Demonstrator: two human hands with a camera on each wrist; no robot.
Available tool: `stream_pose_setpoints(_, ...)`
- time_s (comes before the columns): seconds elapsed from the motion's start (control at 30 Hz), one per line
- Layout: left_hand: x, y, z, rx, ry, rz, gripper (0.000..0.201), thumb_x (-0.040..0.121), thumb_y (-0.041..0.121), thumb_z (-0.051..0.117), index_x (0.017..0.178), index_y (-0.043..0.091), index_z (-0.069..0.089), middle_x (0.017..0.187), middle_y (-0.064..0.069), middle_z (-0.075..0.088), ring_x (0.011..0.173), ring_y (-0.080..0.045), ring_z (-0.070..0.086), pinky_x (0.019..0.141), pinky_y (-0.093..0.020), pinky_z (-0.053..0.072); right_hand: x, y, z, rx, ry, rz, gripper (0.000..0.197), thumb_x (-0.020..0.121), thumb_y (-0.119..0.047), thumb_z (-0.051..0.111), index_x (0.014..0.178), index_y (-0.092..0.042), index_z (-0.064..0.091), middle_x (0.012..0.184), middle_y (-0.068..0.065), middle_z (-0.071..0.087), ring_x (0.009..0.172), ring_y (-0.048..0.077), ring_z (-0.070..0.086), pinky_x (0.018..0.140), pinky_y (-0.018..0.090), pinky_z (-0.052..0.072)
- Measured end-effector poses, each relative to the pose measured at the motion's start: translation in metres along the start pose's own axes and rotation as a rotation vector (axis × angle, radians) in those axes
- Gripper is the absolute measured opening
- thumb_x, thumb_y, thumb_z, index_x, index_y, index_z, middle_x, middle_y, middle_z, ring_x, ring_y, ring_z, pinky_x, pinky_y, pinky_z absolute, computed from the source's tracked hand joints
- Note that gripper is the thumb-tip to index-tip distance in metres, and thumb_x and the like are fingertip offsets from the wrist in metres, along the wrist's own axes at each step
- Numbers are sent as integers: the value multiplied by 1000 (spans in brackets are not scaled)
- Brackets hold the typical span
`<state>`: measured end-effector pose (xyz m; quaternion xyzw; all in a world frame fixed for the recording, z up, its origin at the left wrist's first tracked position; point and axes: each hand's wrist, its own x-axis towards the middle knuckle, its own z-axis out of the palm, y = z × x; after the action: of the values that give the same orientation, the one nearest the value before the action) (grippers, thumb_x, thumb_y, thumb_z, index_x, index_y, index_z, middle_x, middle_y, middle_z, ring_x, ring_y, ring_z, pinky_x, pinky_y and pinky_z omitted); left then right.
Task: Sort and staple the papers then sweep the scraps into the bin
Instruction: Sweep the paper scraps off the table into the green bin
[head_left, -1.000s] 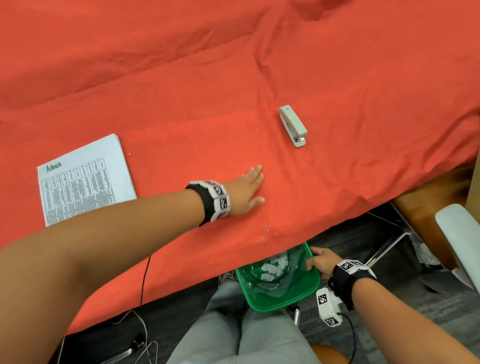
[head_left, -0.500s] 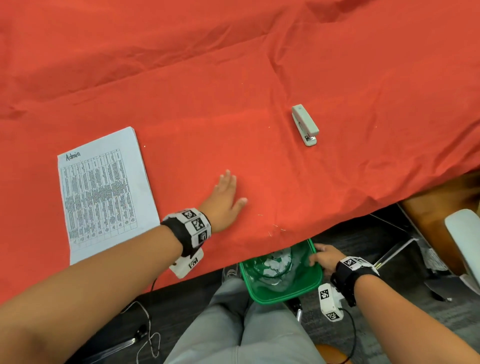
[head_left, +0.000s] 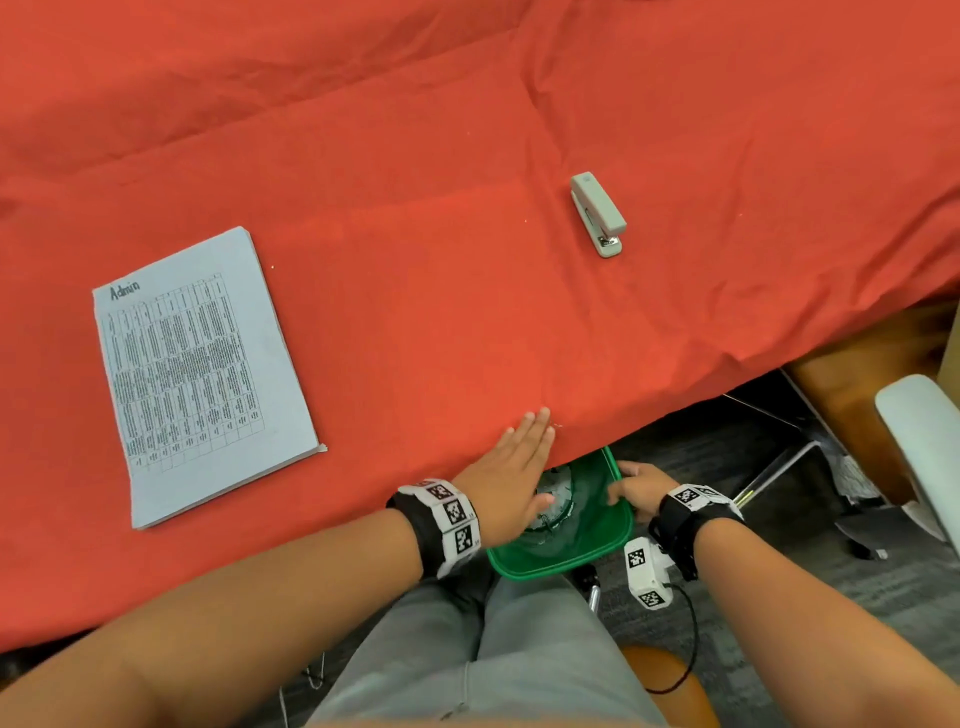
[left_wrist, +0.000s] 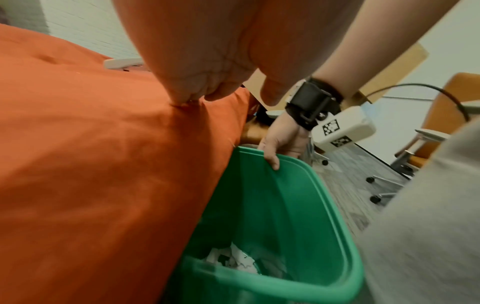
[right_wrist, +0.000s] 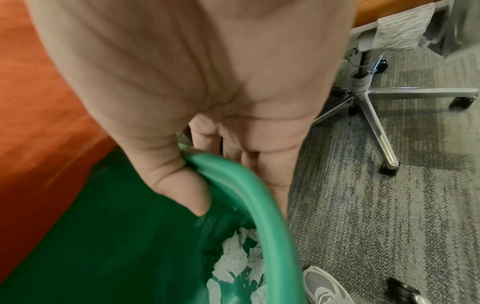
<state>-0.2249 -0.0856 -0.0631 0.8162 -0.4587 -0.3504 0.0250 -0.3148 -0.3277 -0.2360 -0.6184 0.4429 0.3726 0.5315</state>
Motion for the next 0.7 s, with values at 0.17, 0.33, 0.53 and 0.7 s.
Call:
stream_pose_setpoints(0.17,-4,16,28,3,-137,107,70,102,35,30,150,3,-8,157,-13,-22,147,-23,-14,122,-40,5,-15,2,6,71,-14,8,60,57,6,56,112,-14,68,94,21,75,87,45,70,81,65,53)
stream_pose_setpoints(0.33,-3,18,11,-6,8,190,63,103,31,28,151,7,-4,158,-9,-17,146,-19,-13,120,-32,-3,-19,4,4,48,-32,17,45,63,7,55,94,-20,72,94,18,75,91,42,70,84,61,53)
stream_pose_setpoints(0.53,12,8,5,160,103,-26,69,100,33,34,150,4,-3,155,-19,-22,145,-34,-18,121,-44,-2,3,19,0,31,-22,26,54,53,1,60,99,-23,72,95,17,75,89,44,70,79,66,52)
stream_pose_setpoints(0.7,6,0,37,256,-60,71,66,101,29,32,150,4,-4,154,-17,-25,146,-33,-16,118,-44,-5,9,23,-3,52,-32,39,76,52,1,62,126,-16,60,109,15,71,88,41,71,77,62,55)
